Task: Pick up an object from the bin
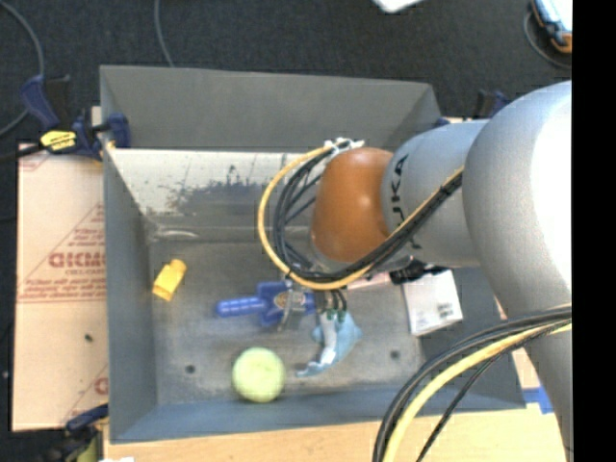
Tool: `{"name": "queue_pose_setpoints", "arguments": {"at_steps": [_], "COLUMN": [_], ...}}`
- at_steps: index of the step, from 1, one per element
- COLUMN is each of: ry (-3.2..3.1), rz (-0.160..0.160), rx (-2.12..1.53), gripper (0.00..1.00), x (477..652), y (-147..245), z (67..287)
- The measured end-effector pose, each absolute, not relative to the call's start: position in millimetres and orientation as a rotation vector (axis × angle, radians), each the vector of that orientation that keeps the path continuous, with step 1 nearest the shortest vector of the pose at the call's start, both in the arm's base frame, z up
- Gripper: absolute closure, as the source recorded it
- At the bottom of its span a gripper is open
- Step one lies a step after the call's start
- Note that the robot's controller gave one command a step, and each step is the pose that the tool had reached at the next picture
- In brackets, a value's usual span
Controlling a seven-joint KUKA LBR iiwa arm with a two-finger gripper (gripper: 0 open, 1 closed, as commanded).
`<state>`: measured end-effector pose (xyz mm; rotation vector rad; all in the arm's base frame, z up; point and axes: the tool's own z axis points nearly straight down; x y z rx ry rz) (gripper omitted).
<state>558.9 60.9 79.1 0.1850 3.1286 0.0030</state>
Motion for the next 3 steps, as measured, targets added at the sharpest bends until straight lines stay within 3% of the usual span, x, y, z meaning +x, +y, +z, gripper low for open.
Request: {"name": "queue_pose_setpoints", "arguments": {"at_steps": [1,3], "ry": [3.131,3.127], "rz": [0.002,0.004], "rx": [0.185,0.184], "gripper": [1.00,1.00], "x": [557.9,559.1], "y": [60.7,60.3], "z": [82.5,113.5]}}
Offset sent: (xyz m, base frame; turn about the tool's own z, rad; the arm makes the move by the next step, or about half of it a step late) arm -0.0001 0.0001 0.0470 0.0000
